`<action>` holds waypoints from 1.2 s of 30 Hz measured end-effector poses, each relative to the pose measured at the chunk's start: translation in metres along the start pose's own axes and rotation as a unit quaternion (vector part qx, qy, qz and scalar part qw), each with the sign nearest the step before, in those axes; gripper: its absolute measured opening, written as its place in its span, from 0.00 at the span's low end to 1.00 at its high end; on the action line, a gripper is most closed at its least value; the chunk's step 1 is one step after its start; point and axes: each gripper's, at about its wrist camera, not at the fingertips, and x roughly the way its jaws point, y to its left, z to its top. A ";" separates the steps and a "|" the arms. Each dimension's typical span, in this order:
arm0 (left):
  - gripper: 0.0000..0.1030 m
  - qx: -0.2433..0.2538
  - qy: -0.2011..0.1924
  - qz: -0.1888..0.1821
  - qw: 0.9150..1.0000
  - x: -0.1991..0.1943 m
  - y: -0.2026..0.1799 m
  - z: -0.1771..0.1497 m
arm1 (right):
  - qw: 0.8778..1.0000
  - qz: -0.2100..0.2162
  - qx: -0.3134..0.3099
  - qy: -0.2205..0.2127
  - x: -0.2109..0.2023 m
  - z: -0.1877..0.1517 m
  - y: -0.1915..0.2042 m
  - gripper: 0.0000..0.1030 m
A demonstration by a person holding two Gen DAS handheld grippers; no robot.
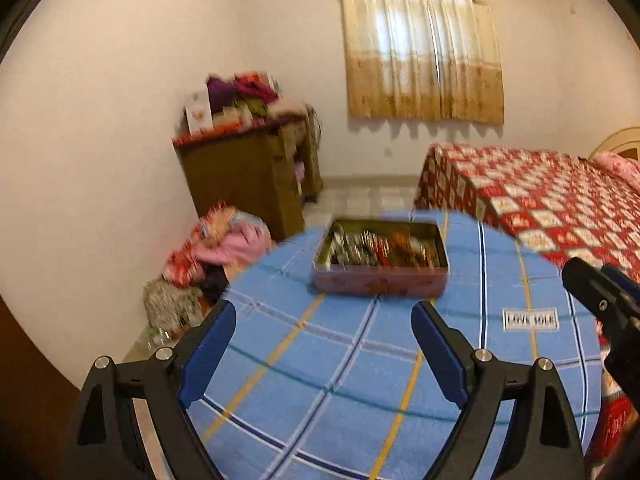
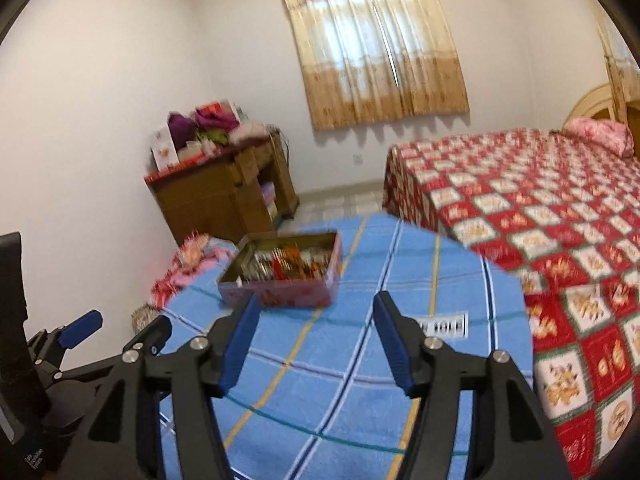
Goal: Organize jewelry
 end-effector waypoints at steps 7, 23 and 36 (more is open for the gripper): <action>0.91 -0.008 -0.056 0.002 0.998 -0.026 0.003 0.031 | 0.997 0.016 -0.008 -0.073 -0.028 0.036 0.016 0.78; 0.92 -0.014 -0.019 0.036 0.999 -0.013 0.002 0.026 | 0.998 0.002 0.017 -0.064 -0.020 0.028 0.007 0.80; 0.92 -0.017 0.001 0.054 0.998 -0.004 0.009 0.022 | 0.998 0.001 0.012 -0.060 -0.021 0.024 0.007 0.80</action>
